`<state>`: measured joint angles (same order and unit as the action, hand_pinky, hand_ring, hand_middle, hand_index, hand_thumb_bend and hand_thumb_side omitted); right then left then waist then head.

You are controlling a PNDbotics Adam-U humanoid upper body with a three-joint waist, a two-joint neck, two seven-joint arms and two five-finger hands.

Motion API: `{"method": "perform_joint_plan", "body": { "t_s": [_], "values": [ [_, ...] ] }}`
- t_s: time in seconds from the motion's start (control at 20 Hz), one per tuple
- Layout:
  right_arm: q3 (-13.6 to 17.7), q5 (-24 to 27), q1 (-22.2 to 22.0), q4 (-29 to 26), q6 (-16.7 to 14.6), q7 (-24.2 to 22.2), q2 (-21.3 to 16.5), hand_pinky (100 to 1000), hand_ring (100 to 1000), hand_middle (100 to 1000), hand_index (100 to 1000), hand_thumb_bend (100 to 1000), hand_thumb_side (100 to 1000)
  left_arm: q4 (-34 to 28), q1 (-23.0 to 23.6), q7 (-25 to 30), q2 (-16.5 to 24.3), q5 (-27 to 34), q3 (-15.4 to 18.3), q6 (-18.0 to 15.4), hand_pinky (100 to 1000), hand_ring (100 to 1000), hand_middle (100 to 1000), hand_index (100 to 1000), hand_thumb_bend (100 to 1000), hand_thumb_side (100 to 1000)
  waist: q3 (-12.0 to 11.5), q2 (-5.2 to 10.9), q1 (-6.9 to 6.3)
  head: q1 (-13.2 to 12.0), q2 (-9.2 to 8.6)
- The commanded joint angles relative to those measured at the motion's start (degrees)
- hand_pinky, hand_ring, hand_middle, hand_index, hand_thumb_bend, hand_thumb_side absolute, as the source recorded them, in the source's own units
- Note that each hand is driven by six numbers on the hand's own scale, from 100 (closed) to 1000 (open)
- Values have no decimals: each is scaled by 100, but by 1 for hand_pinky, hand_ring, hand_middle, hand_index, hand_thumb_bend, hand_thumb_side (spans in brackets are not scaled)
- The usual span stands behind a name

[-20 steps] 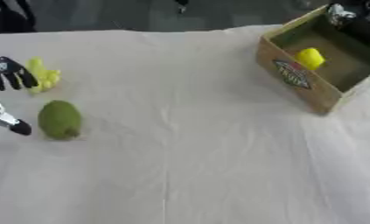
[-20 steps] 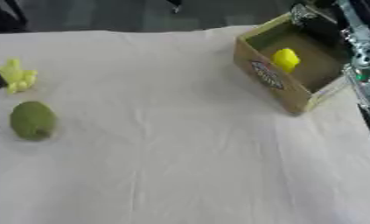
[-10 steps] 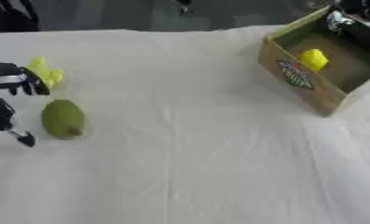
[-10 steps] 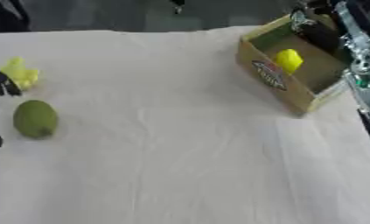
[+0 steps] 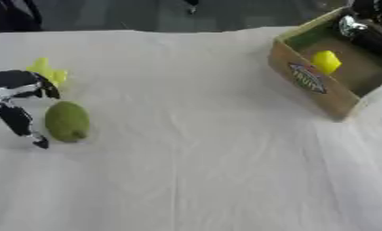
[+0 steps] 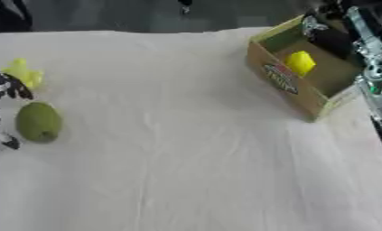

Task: Pick up the objects with one hand, pass them to the other hand, and then place them into the box on the other side of the table.

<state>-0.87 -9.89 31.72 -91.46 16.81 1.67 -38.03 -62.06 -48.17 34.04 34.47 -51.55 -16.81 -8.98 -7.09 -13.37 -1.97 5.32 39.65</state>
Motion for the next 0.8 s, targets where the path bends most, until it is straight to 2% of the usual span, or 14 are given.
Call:
{"method": "perform_joint_plan", "body": {
  "t_s": [0.05, 0.35, 0.45, 0.55, 0.65, 0.7, 0.8],
  "values": [
    [7, -63, 81, -25, -7, -32, -83, 1000, 890, 813, 919, 100, 596, 164, -155, -244, -39, 64, 117, -19, 692, 744, 728, 828, 865, 224, 3, 91, 18, -22, 3],
    [-18, -104, 94, 25, -14, -77, -35, 1000, 890, 813, 919, 100, 598, 400, -245, -540, -279, 206, 182, -38, 682, 729, 712, 809, 792, 202, 15, 81, 44, -43, 11],
    [-27, -116, 98, 38, -17, -92, -26, 1000, 890, 813, 919, 100, 599, 422, -266, -602, -321, 255, 184, -62, 675, 719, 701, 799, 748, 163, 14, 80, 46, -50, 16],
    [-35, -126, 100, 43, -22, -105, -20, 1000, 890, 813, 919, 100, 600, 428, -267, -649, -347, 361, 197, -86, 665, 706, 684, 764, 670, 102, 10, 81, 45, -55, 21],
    [-40, -132, 104, 49, -23, -113, -17, 1000, 890, 813, 919, 100, 600, 425, -268, -666, -348, 456, 197, -84, 661, 702, 680, 754, 637, 100, 8, 83, 43, -56, 28],
    [-43, -134, 105, 51, -23, -116, -17, 1000, 889, 813, 918, 100, 600, 423, -266, -674, -350, 508, 204, -75, 650, 686, 664, 734, 554, 100, 7, 85, 42, -56, 30],
    [-57, -140, 103, 52, -23, -126, -15, 1000, 889, 812, 918, 100, 600, 414, -266, -735, -356, 658, 229, -31, 633, 664, 640, 705, 474, 100, 0, 88, 42, -56, 31]
  ]
}}
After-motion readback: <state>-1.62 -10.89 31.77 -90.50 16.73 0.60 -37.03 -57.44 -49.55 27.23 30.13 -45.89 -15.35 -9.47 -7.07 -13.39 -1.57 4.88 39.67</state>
